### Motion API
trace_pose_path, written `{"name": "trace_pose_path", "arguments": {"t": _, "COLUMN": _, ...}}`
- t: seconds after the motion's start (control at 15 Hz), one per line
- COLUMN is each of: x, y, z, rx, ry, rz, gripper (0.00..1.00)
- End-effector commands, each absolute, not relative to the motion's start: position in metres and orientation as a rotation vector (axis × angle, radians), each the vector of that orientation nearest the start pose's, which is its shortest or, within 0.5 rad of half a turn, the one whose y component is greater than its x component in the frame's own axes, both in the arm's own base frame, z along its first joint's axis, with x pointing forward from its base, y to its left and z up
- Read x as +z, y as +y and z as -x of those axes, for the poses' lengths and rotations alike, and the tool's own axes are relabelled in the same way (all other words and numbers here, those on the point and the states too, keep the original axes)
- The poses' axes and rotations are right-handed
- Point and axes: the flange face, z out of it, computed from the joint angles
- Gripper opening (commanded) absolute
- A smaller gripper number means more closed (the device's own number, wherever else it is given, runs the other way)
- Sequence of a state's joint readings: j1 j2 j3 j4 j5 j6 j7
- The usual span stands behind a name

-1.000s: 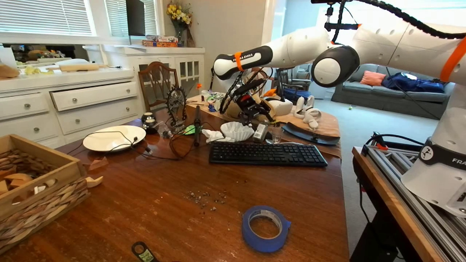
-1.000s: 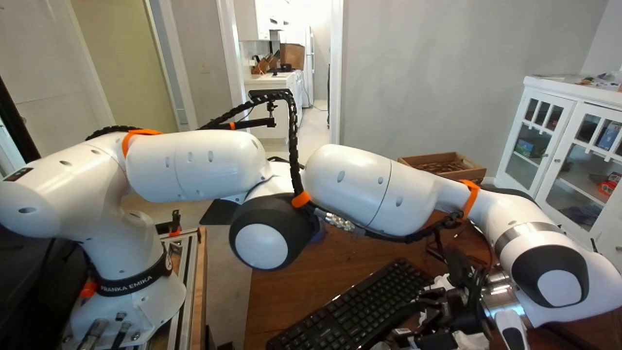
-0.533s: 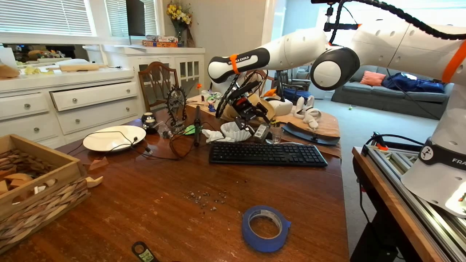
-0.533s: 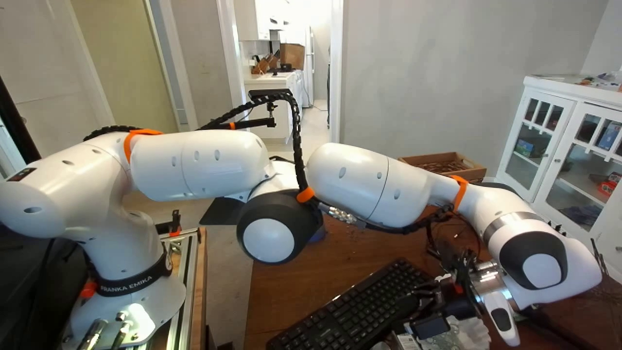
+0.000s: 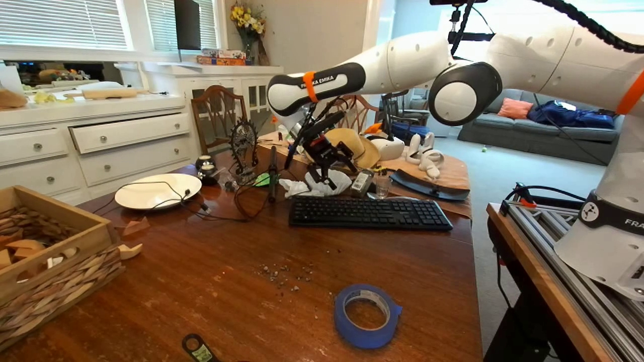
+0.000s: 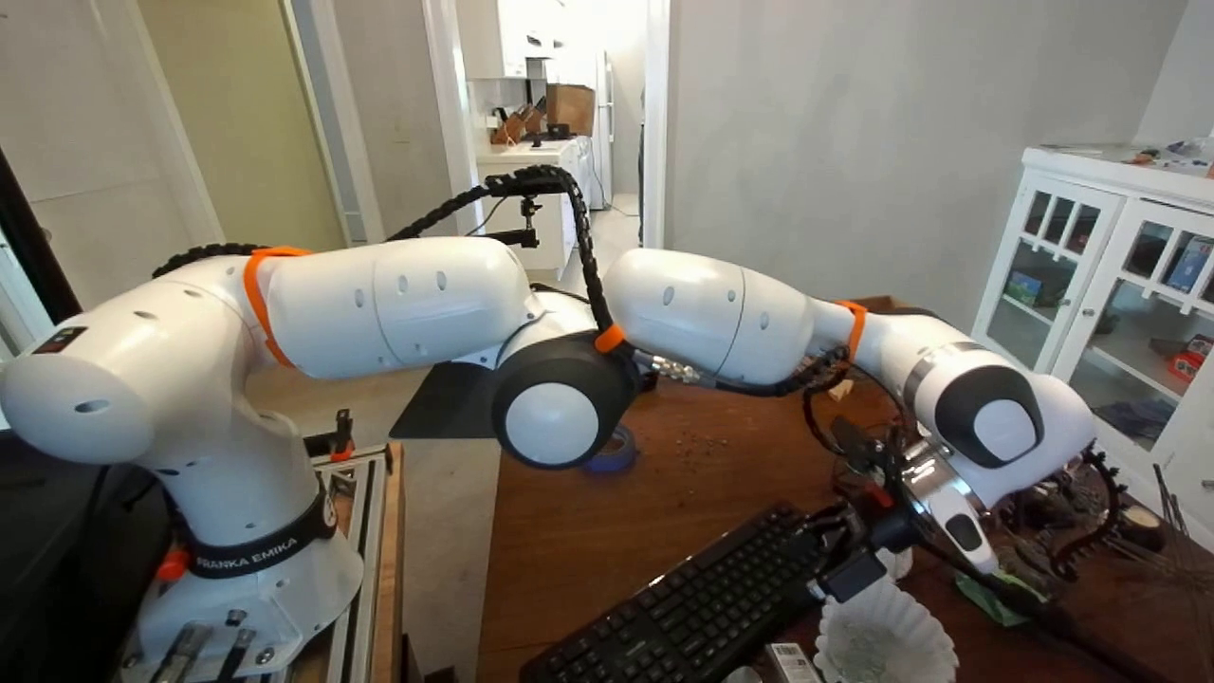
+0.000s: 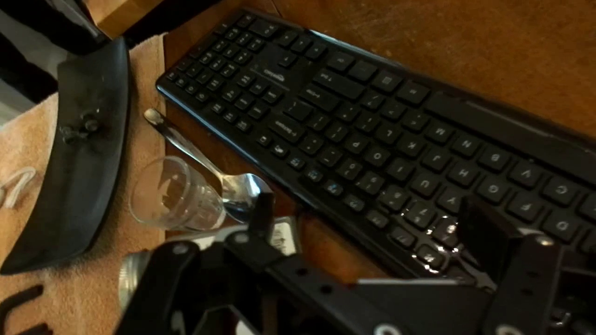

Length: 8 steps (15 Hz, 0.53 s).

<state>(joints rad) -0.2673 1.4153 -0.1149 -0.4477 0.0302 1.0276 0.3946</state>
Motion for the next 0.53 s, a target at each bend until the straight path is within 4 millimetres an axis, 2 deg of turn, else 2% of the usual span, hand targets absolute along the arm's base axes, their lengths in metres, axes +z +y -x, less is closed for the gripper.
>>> {"name": "trace_pose_path", "arguments": {"t": 0.0, "x": 0.143, "y": -0.163, "z": -0.683, "rx": 1.282, "ry": 0.783, "rz": 2.950, "gripper": 1.00}}
{"name": "trace_pose_path", "arguments": {"t": 0.2, "x": 0.156, "y": -0.125, "z": -0.693, "rx": 1.285, "ry": 0.524, "rz": 3.027, "gripper": 1.00}}
{"name": "trace_pose_path", "arguments": {"t": 0.33, "x": 0.169, "y": -0.112, "z": -0.702, "rx": 1.237, "ry": 0.359, "rz": 3.083, "gripper": 1.00}}
{"name": "trace_pose_path", "arguments": {"t": 0.4, "x": 0.175, "y": -0.110, "z": -0.708, "rx": 1.176, "ry": 0.363, "rz": 3.111, "gripper": 1.00}}
{"name": "trace_pose_path", "arguments": {"t": 0.47, "x": 0.165, "y": -0.108, "z": -0.700, "rx": 1.245, "ry": 0.445, "rz": 3.063, "gripper": 1.00}}
